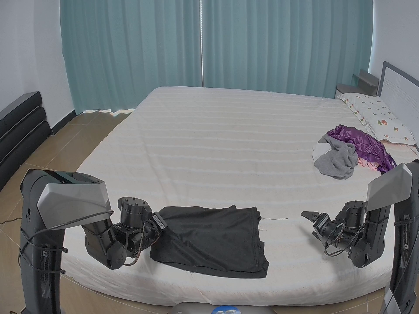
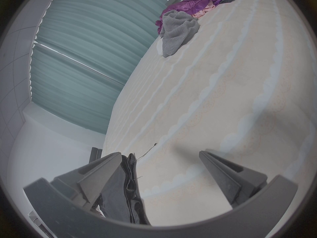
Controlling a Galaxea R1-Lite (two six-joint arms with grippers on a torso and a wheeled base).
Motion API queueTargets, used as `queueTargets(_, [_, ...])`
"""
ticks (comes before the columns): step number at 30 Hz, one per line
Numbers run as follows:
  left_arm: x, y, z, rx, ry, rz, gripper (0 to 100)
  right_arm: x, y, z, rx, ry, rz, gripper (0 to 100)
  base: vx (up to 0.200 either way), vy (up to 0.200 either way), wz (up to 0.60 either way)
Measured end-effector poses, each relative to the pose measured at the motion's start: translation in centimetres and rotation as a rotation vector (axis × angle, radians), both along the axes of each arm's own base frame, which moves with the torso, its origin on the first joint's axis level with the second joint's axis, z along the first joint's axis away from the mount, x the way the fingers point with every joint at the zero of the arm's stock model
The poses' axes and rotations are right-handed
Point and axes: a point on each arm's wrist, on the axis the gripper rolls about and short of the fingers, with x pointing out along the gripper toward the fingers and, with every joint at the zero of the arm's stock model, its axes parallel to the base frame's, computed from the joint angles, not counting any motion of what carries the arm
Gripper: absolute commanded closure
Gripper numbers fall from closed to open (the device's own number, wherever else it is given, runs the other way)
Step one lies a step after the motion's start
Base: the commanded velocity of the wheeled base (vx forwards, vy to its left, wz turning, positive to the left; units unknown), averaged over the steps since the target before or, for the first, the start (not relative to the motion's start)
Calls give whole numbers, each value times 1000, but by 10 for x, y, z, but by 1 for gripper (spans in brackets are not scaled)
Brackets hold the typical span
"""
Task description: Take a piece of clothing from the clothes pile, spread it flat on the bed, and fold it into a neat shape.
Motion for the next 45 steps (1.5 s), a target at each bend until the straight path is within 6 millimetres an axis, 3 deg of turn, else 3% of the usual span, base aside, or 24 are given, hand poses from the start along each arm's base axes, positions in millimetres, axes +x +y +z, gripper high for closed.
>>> queueTargets(1, [0,0,0,-2,1,-3,100,0,0,0,0,0,0,0,0,0,0])
queueTargets(2, [-1,0,0,-2,3,-4,0,0,0,0,0,0,0,0,0,0,0])
queueTargets(20, [2,9,4,-86,13,30,0,0,0,0,1,0,0,0,0,0,0])
queueTargets(31, [1,39,32,-209,-8,97,0,1,-17,7,12,-15,-62,0,0,0,0])
queueTargets(37, [-7,47,66,-134,-107,89,0,-10,-22,38,-21,-84,-84,0,0,0,0])
queueTargets(45, [-36,57,132,-35,-303,64,0,-47,-30,114,-227,-336,-61,0,0,0,0])
